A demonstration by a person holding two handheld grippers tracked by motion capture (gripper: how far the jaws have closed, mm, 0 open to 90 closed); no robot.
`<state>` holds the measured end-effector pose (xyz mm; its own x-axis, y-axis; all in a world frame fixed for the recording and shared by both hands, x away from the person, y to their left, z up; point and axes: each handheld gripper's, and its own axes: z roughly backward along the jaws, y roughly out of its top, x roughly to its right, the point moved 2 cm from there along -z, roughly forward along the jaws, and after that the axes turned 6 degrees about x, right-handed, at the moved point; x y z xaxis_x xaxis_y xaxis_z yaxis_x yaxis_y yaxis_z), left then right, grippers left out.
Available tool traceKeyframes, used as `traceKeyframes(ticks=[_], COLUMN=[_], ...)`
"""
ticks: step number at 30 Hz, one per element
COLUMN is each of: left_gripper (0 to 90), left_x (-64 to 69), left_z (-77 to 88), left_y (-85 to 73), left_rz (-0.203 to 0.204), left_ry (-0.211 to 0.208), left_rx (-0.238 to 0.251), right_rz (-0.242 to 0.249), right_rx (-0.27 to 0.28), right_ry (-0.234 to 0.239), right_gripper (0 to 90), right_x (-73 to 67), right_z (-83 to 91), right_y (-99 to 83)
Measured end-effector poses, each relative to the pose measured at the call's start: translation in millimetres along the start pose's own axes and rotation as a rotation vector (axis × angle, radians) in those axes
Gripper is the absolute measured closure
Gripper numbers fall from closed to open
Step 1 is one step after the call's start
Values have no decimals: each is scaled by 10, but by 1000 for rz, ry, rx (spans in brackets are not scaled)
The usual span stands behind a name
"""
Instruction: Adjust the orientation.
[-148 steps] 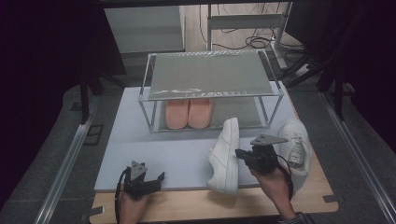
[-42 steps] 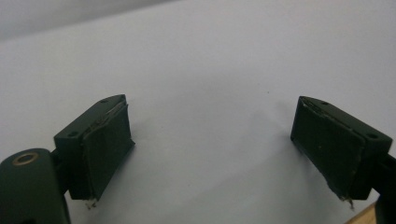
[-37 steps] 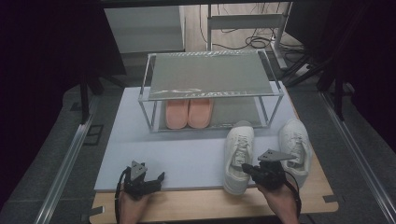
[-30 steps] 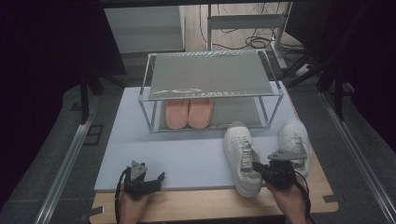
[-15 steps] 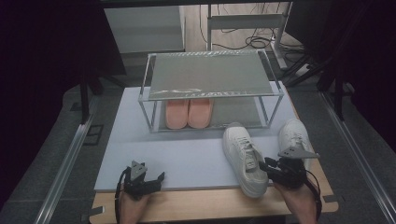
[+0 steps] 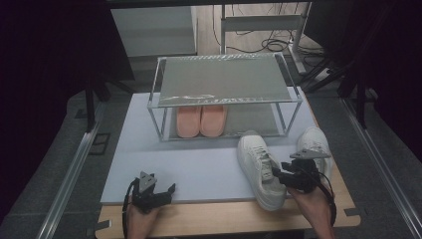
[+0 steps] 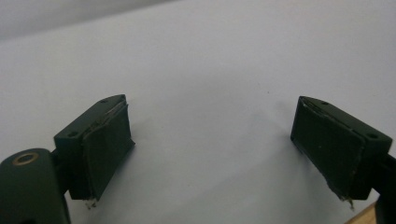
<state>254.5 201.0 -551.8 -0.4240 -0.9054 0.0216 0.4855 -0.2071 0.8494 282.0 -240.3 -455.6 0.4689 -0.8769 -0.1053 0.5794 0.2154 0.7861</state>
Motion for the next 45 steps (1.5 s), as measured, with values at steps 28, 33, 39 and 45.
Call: traceKeyframes(ticks=[28, 33, 39, 45], left_gripper=[118, 118, 118, 119], left_x=[0, 0, 0, 0], left_z=[0, 0, 0, 0], left_y=[0, 0, 0, 0], left_rz=[1, 1, 0, 0], left_ry=[0, 0, 0, 0], left_rx=[0, 0, 0, 0], right_rz=[-237, -286, -357, -425], right_rx=[20, 26, 29, 38], right_ry=[115, 166, 255, 334], right_gripper=[793, 801, 800, 801], right_x=[35, 41, 49, 66], right_z=[-60, -68, -92, -109], right_y=[3, 9, 14, 13])
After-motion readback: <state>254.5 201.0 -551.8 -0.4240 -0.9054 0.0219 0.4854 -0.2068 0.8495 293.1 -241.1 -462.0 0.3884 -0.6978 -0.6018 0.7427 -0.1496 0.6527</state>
